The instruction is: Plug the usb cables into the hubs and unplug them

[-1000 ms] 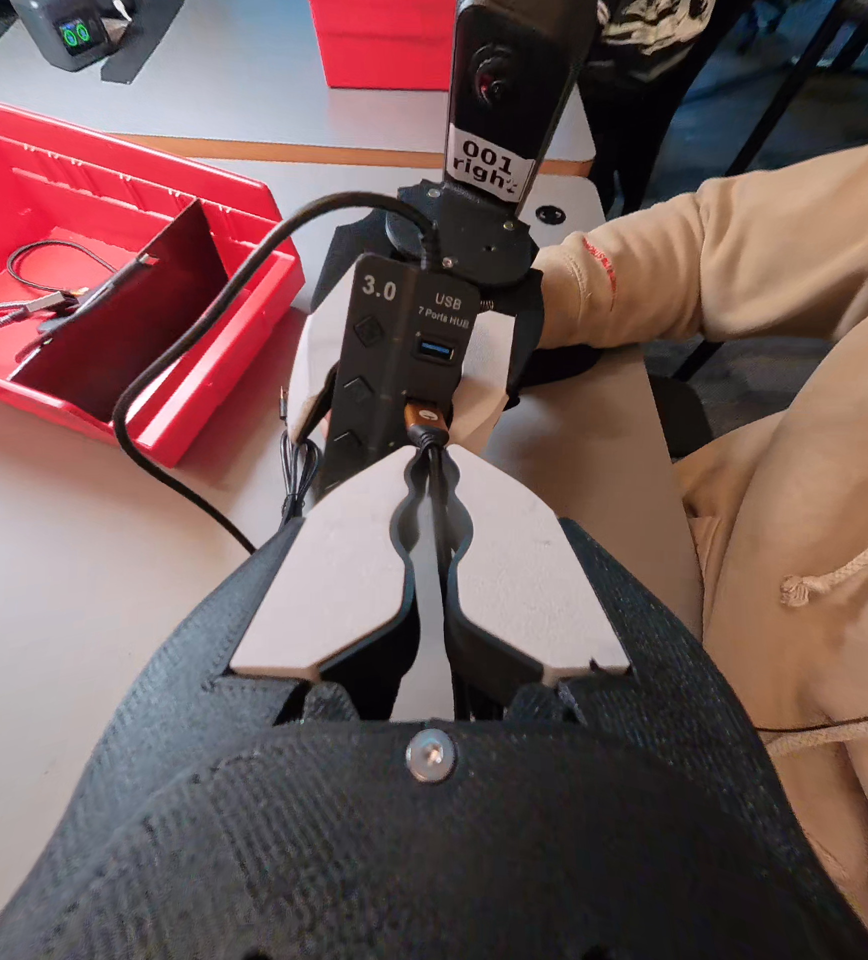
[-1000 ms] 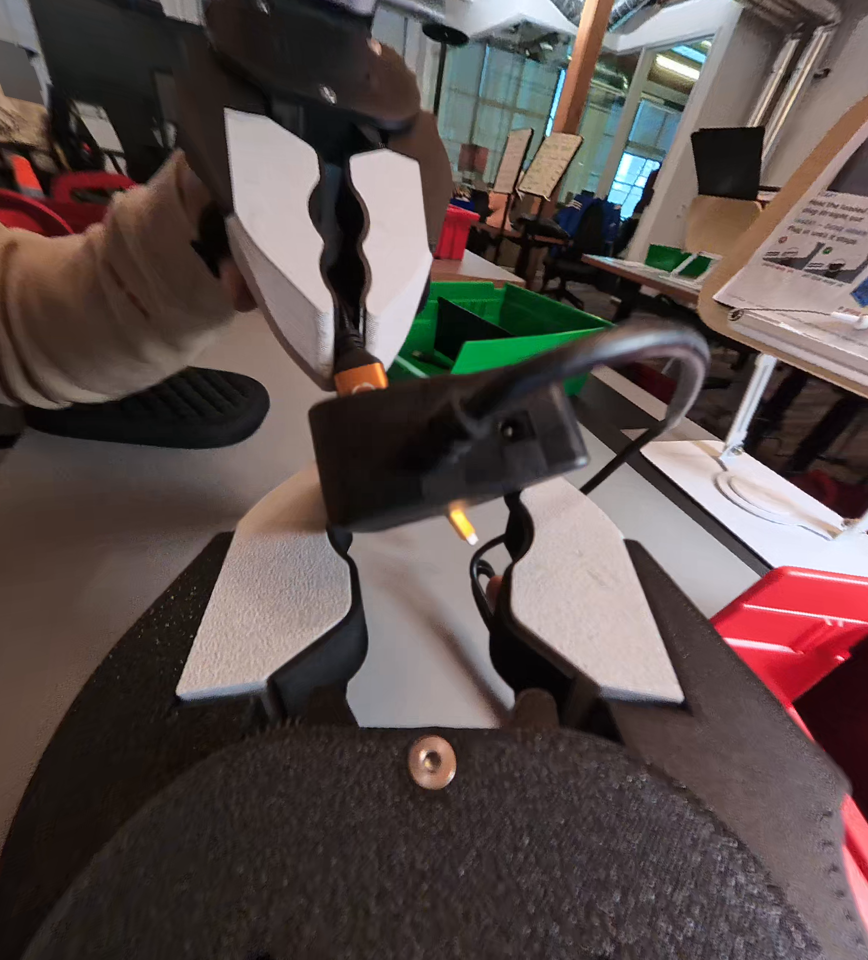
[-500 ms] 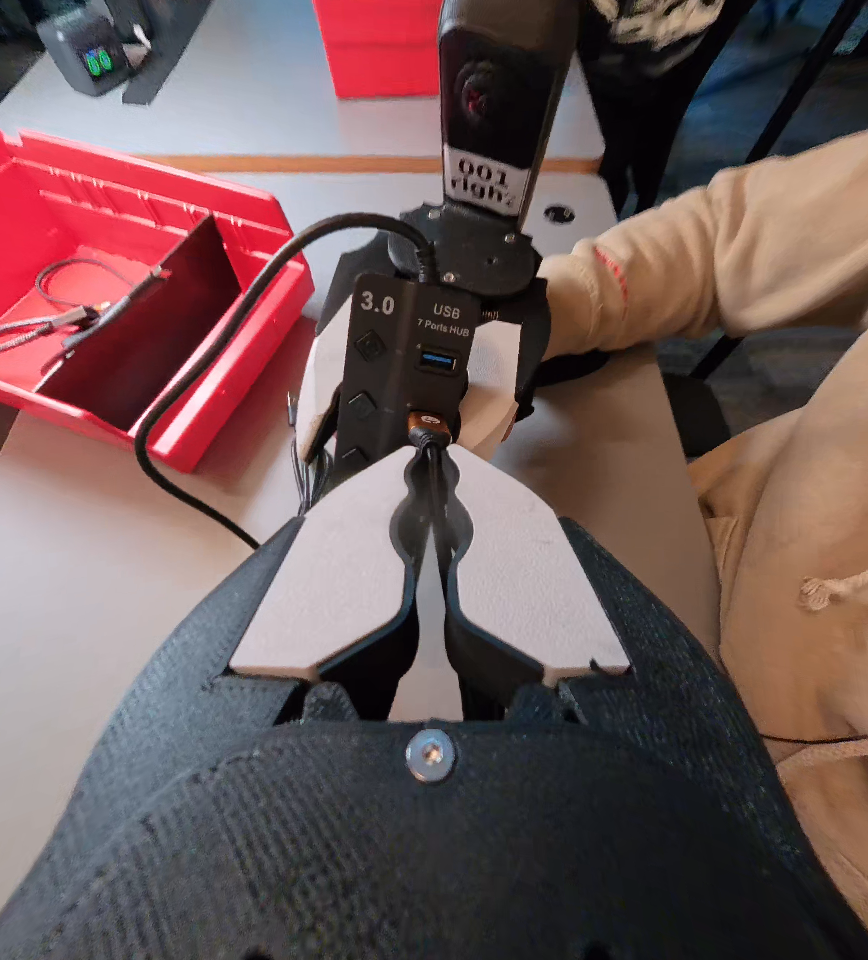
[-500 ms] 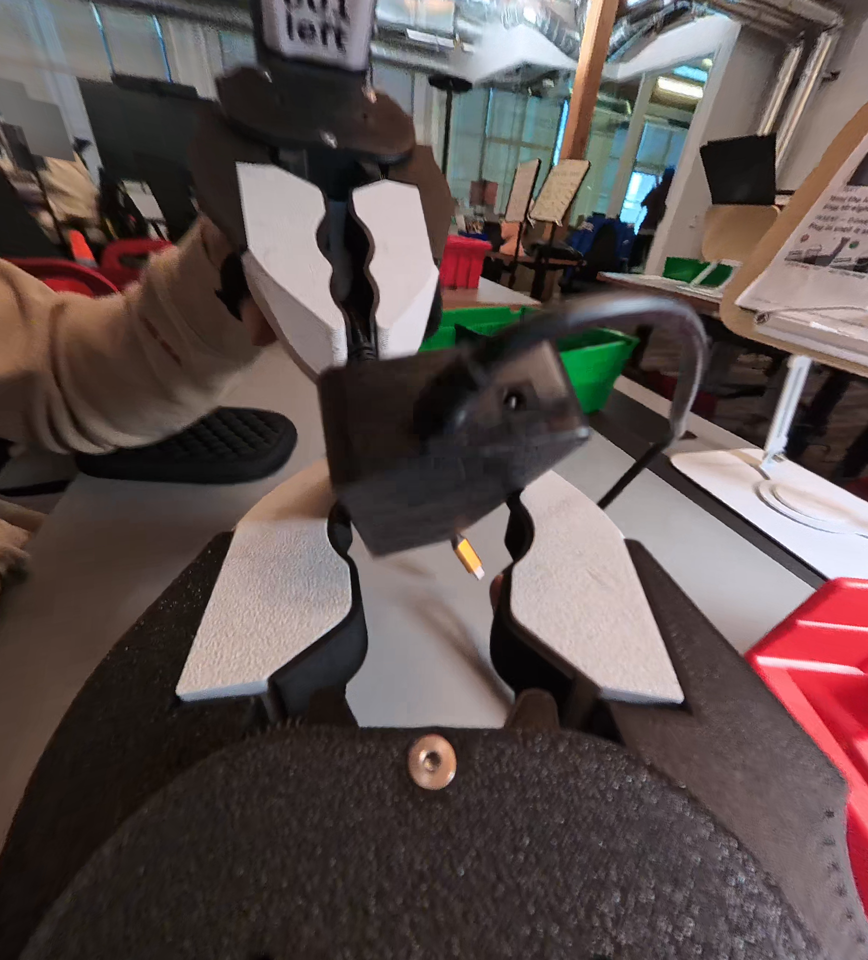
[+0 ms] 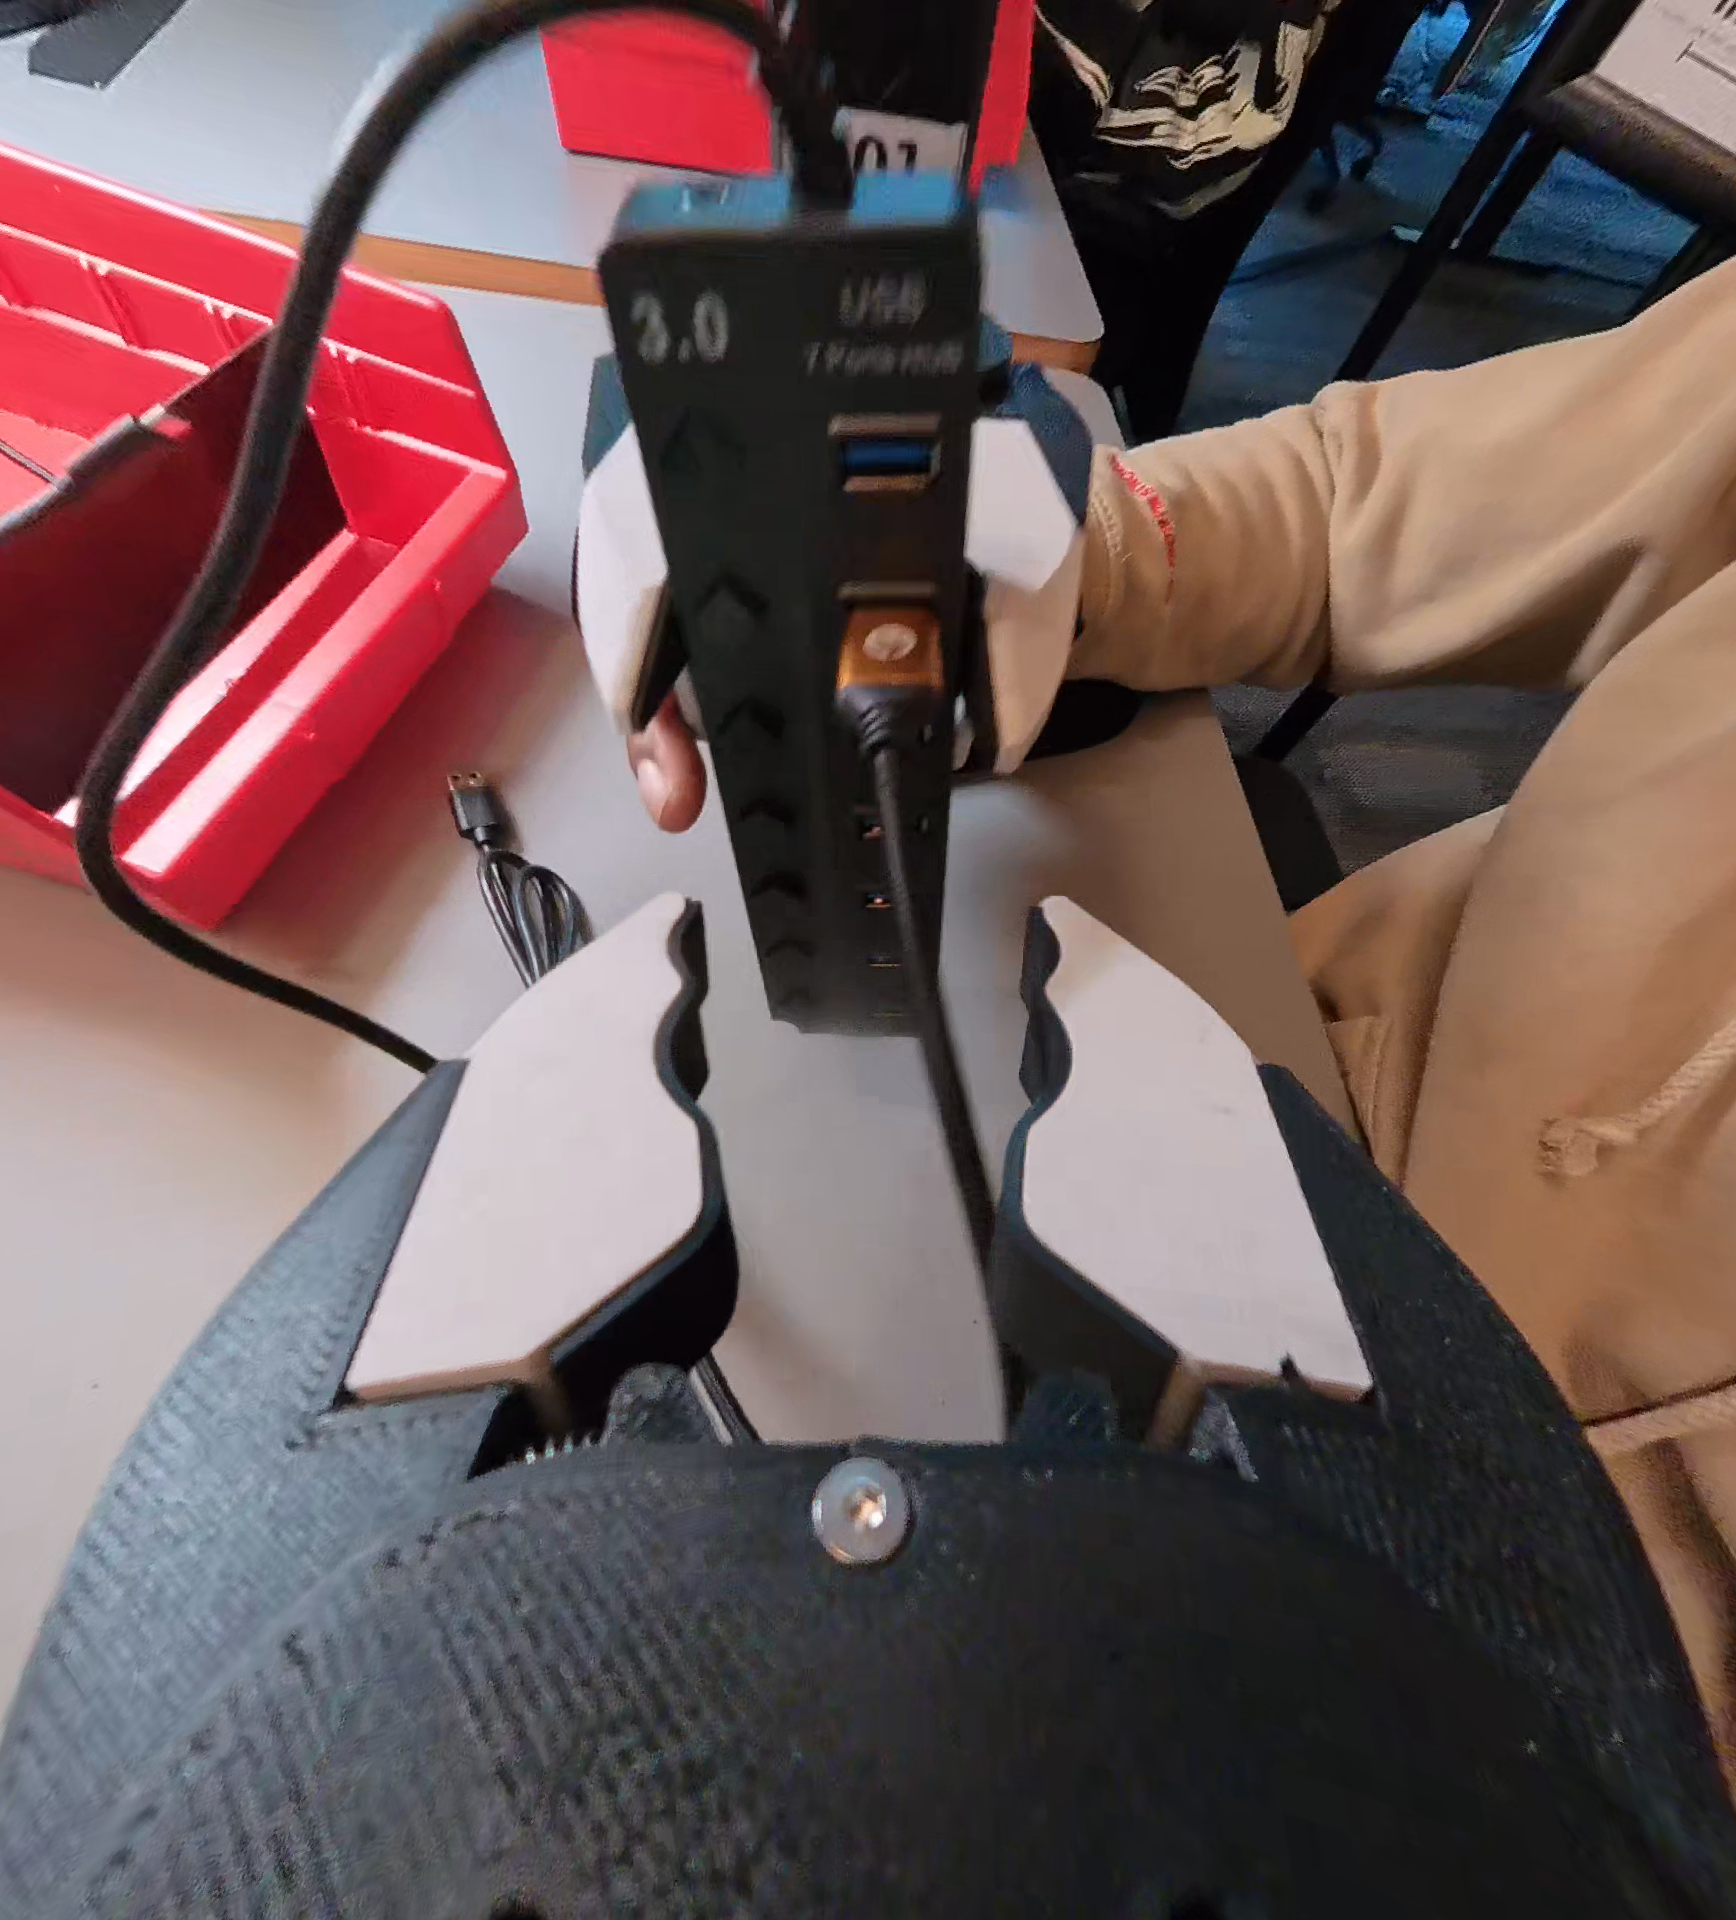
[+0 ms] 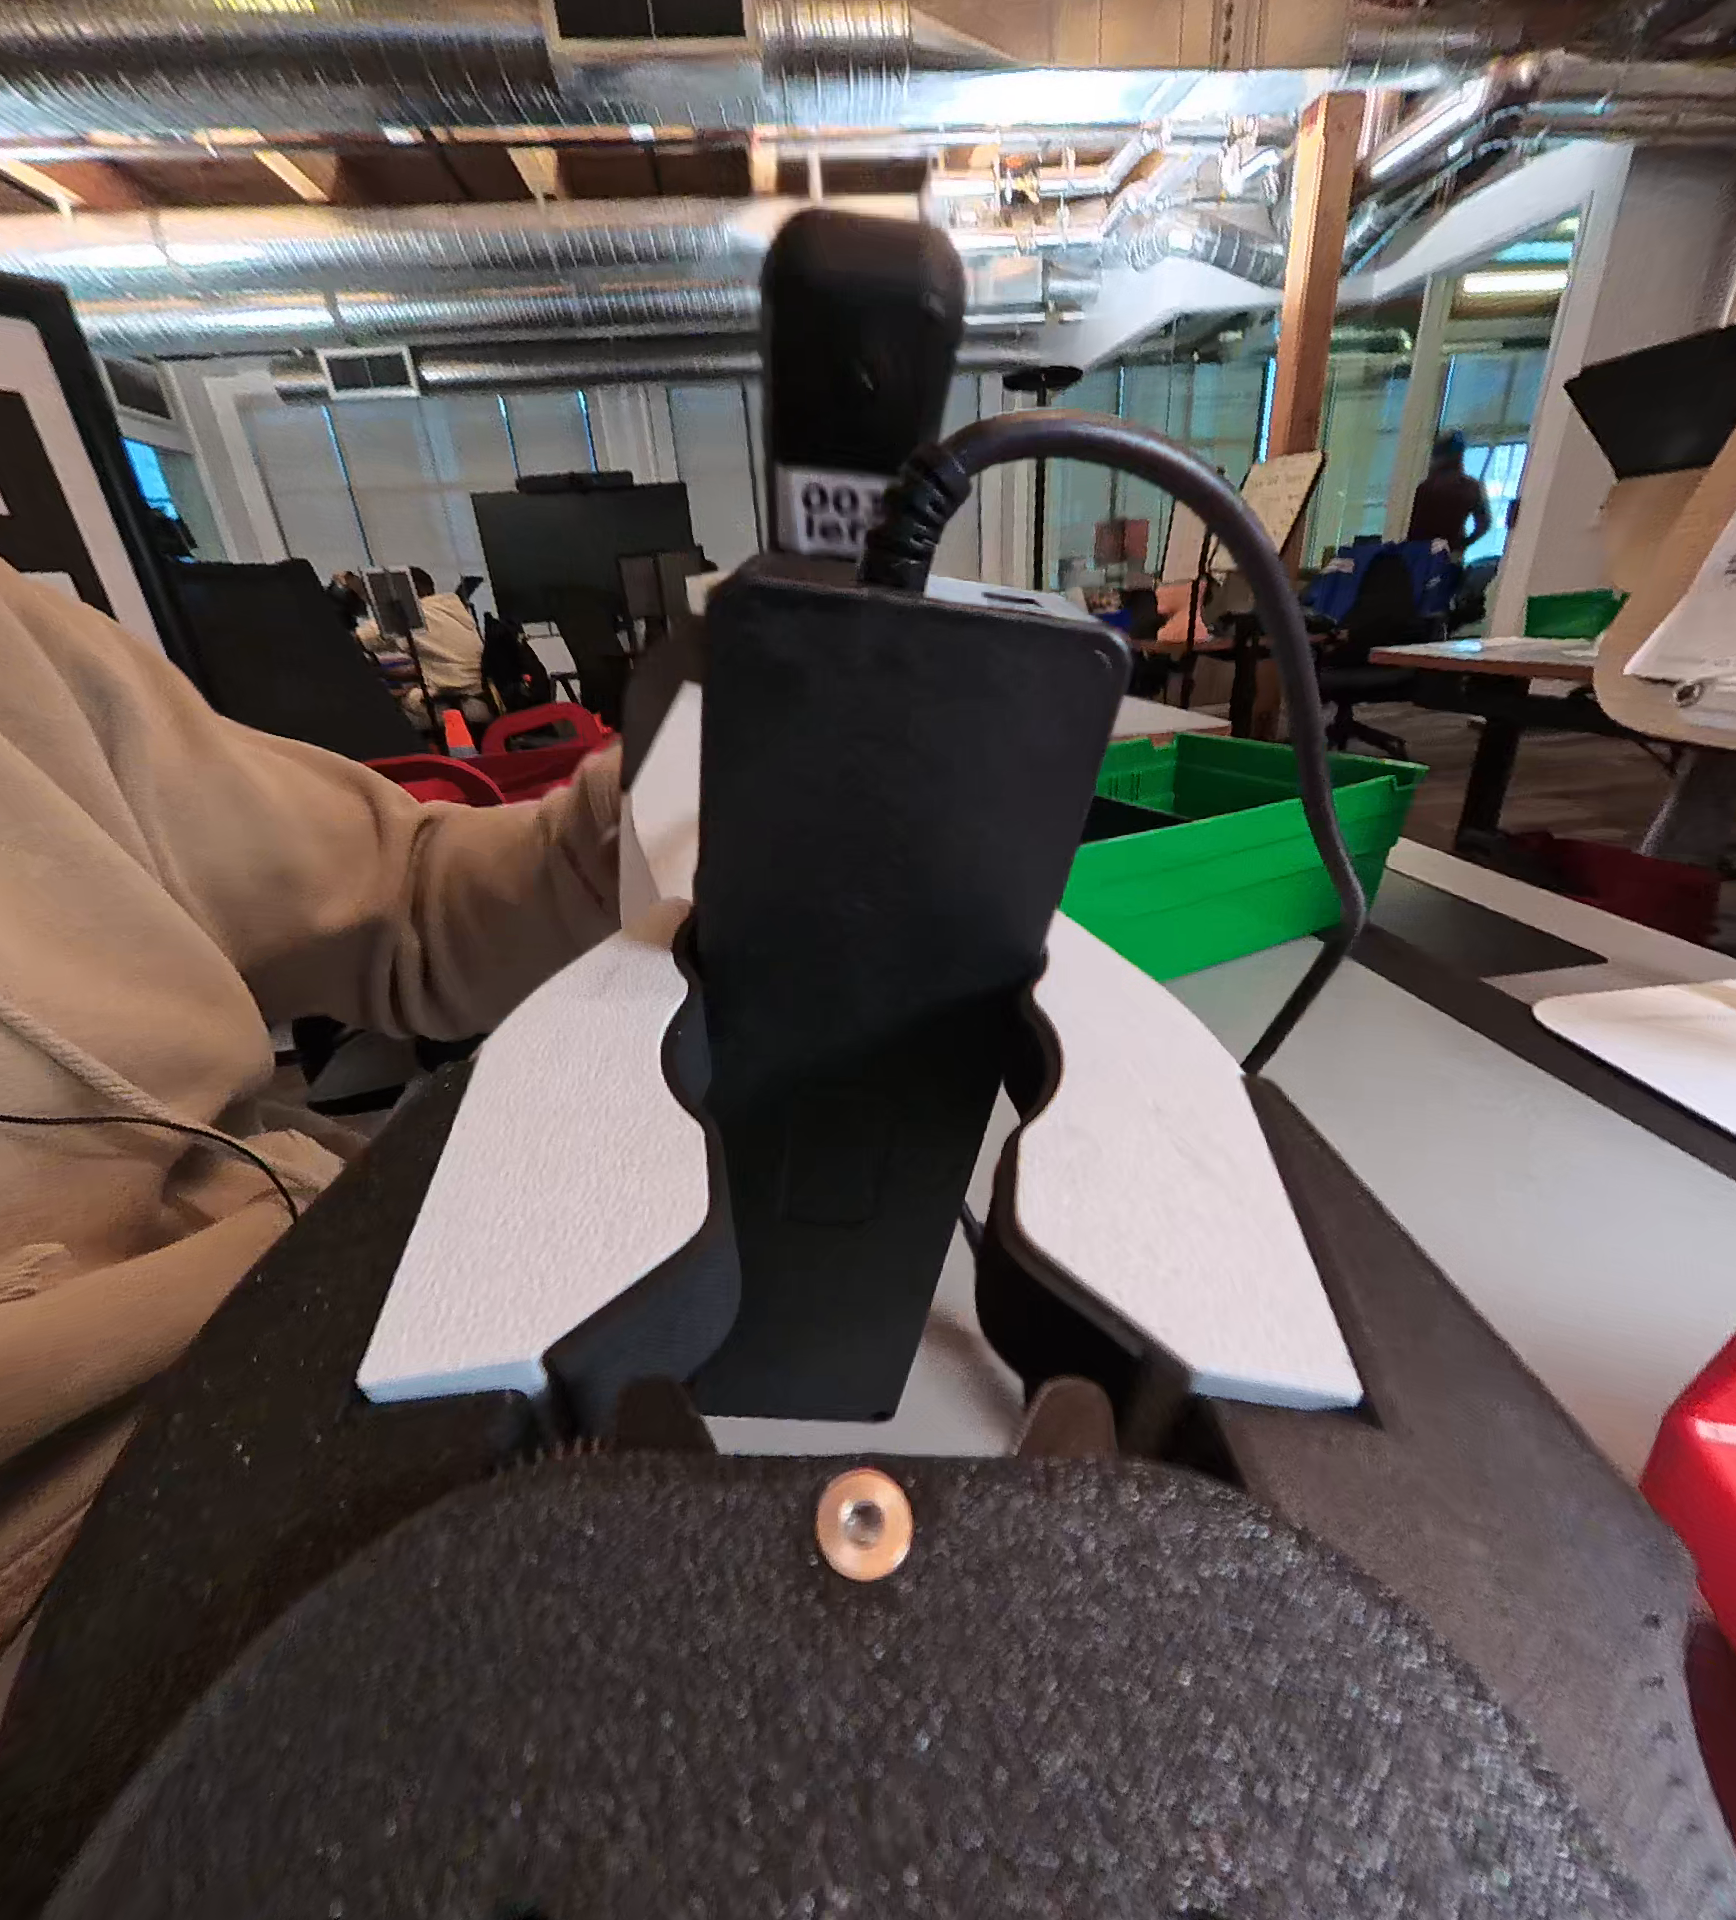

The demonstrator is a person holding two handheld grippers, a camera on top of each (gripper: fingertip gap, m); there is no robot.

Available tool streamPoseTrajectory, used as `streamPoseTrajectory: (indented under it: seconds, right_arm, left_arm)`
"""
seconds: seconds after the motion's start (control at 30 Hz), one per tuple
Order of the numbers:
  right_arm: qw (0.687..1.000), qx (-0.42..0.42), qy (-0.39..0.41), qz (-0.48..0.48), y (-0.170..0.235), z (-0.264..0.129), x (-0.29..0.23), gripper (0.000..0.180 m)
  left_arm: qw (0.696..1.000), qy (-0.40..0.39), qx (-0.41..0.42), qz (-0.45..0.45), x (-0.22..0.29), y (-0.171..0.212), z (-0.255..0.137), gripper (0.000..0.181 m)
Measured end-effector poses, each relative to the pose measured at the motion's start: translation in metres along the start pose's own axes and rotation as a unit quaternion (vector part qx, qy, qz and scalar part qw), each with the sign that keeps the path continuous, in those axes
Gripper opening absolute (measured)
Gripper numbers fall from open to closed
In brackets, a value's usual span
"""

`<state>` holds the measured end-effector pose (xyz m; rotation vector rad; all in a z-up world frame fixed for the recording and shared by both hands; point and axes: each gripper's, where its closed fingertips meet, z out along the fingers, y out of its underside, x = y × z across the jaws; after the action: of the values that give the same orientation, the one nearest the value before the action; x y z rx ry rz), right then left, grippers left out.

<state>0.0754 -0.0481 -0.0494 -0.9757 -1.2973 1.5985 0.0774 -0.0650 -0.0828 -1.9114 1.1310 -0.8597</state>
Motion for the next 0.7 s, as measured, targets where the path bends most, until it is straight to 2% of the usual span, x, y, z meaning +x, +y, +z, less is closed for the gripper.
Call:
streamPoseTrajectory:
  seconds: [0.1, 0.23, 0.27, 0.33, 0.53, 0.6, 0.7]
  right_arm:
    - [1.0, 0.027, -0.009, -0.011, -0.008, -0.002, -0.004, 0.056]
    - [0.998, 0.053, -0.008, -0.023, -0.016, -0.003, -0.008, 0.056]
    - [0.998, 0.057, -0.008, -0.023, -0.017, -0.003, -0.008, 0.056]
    - [0.998, 0.06, -0.01, -0.019, -0.018, -0.003, -0.009, 0.056]
    - [0.999, -0.012, 0.025, -0.041, -0.001, 0.001, 0.003, 0.056]
    - [0.997, -0.062, 0.024, -0.042, 0.019, 0.004, 0.006, 0.061]
    - [0.997, -0.067, 0.011, -0.035, 0.027, 0.008, 0.002, 0.055]
  left_arm:
    - [1.0, 0.026, 0.008, -0.015, 0.003, 0.004, 0.019, 0.067]
    - [0.999, 0.011, 0.028, 0.012, 0.005, 0.002, 0.044, 0.073]
    - [0.999, 0.003, 0.05, 0.016, 0.004, -0.003, 0.048, 0.071]
    - [0.996, -0.02, 0.078, 0.026, -0.001, -0.008, 0.052, 0.056]
    - [0.996, -0.056, 0.031, 0.065, -0.016, 0.002, 0.035, 0.053]
    - [0.996, -0.05, 0.036, 0.061, -0.017, 0.0, 0.026, 0.053]
    - [0.998, -0.034, 0.004, 0.053, -0.016, 0.01, 0.025, 0.053]
